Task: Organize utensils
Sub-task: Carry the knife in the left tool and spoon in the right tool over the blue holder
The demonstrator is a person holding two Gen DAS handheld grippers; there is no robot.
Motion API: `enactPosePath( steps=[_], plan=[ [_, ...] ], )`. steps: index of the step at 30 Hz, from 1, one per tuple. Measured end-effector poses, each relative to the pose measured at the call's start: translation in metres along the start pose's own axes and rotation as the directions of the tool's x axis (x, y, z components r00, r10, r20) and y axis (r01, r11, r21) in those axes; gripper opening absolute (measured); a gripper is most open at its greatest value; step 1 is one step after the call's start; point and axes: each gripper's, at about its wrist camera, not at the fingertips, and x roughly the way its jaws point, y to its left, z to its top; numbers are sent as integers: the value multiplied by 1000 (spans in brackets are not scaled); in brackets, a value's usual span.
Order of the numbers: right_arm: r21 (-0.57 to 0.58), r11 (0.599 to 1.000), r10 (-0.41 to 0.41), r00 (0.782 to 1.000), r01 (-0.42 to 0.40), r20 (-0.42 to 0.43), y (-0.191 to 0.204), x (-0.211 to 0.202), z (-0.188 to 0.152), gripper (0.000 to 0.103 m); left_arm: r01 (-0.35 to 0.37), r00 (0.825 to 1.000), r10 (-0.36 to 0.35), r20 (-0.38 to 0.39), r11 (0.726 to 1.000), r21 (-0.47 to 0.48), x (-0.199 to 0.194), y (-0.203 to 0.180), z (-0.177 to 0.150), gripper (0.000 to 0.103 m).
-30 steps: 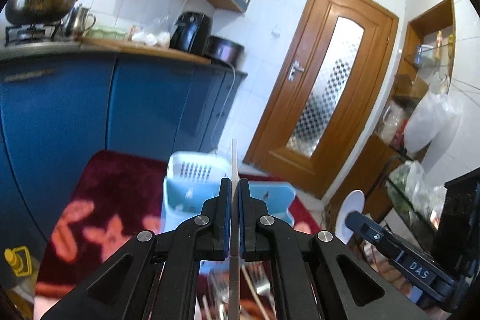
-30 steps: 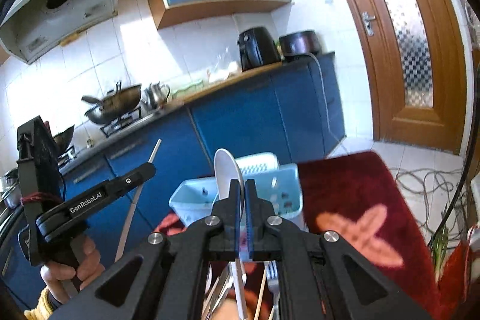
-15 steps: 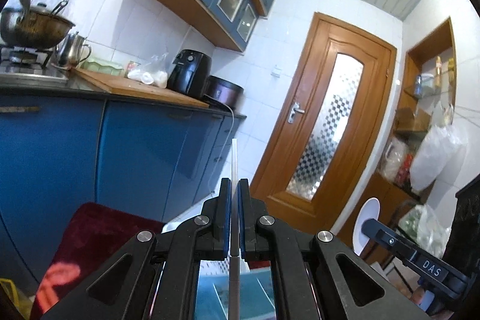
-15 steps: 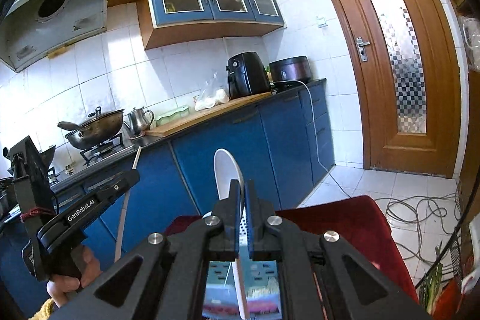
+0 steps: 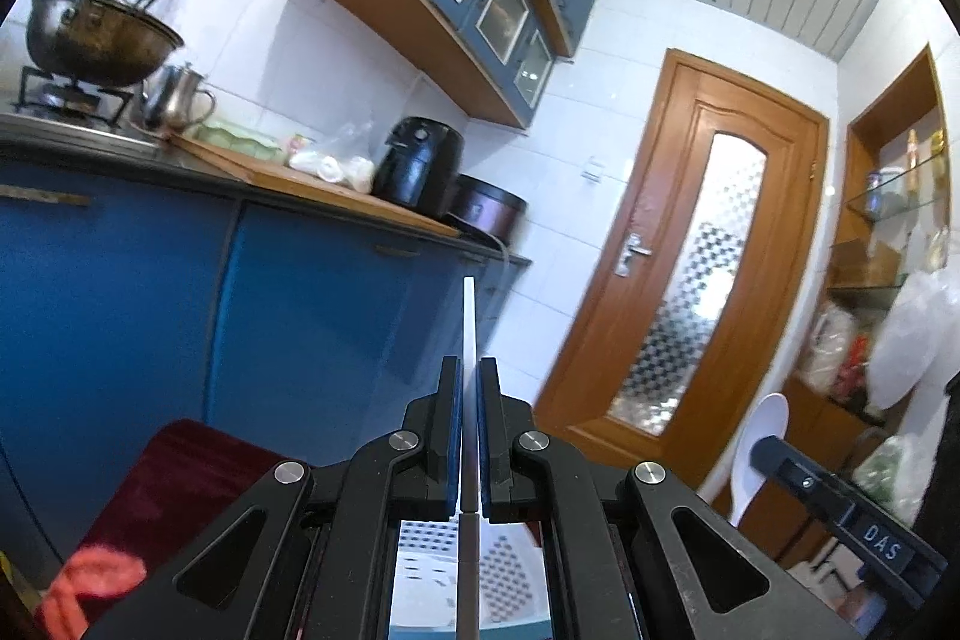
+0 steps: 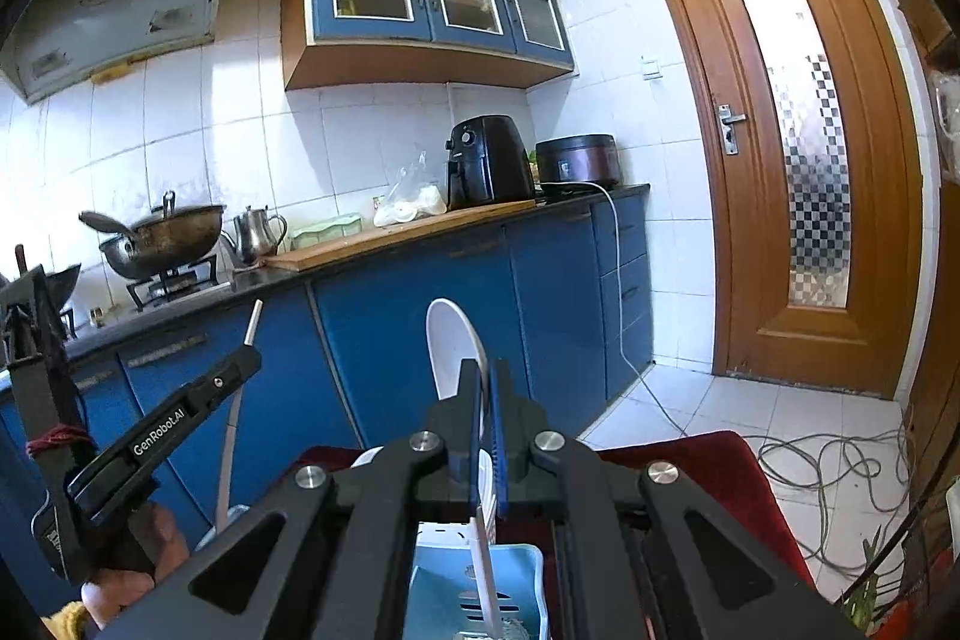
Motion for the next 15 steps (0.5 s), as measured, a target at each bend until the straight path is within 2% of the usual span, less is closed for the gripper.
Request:
enactPosePath(
  steps=[8, 15],
  plan=[
    [-4, 1000, 20, 999, -20, -36, 0, 12, -19, 5, -100, 993, 97, 68, 994, 42, -10, 4, -21, 4],
    [-3, 1000, 28, 997, -28, -76, -2, 11, -32, 5, -137, 987, 129, 98, 987, 83, -20, 3, -30, 4]
  ],
)
